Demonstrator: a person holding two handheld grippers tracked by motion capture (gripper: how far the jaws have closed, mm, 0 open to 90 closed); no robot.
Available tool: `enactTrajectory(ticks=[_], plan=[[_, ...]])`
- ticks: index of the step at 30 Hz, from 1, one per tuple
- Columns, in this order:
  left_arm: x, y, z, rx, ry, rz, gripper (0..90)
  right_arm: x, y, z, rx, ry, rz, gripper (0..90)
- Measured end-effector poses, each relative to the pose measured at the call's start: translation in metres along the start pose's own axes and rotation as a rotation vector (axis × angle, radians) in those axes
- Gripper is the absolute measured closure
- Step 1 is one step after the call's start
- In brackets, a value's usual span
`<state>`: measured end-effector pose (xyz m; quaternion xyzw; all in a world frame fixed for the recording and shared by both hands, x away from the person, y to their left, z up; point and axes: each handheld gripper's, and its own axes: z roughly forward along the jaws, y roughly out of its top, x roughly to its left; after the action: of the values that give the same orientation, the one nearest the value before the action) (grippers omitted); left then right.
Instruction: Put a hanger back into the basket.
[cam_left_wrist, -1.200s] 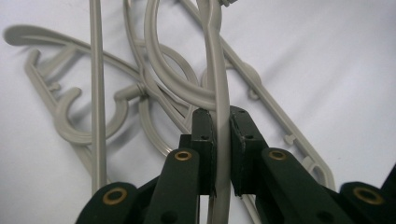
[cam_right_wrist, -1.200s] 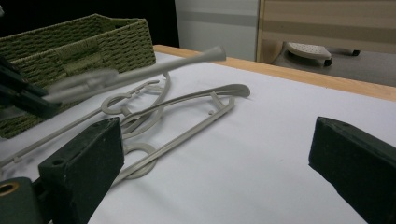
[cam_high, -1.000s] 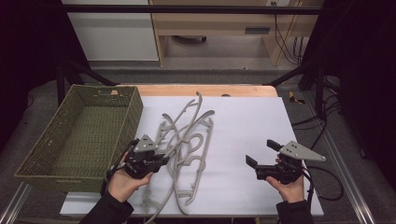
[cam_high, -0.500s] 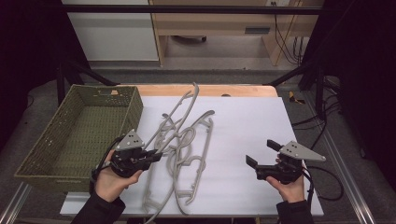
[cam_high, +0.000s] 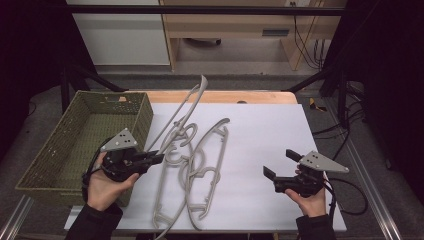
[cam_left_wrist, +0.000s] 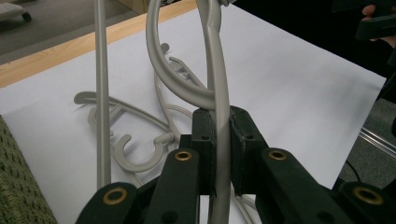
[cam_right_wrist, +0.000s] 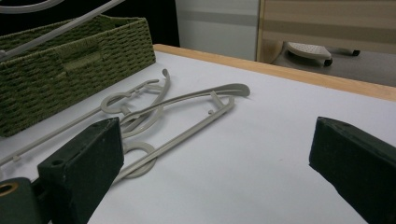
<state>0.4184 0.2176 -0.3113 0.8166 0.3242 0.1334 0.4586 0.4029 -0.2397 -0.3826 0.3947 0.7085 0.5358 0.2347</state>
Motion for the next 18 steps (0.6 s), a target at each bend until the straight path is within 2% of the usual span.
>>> enactTrajectory(ticks=[4,9,13,18], plan=[[-0.003,0.005,-0.008,-0.012,-0.009,0.010,81.5,0.000,0.000,-0.001,-0.005,-0.002,0.003,3.2],[-0.001,0.015,-0.020,-0.017,0.019,0.031,81.4,0.000,0.000,-0.001,-0.002,0.000,0.001,3.2],[0.008,0.024,-0.030,-0.013,0.028,0.038,81.4,0.000,0.000,0.000,0.000,-0.003,0.002,3.3],[0.026,0.033,-0.041,-0.008,0.039,0.040,81.4,0.000,0.000,0.000,0.001,-0.003,0.000,3.2]])
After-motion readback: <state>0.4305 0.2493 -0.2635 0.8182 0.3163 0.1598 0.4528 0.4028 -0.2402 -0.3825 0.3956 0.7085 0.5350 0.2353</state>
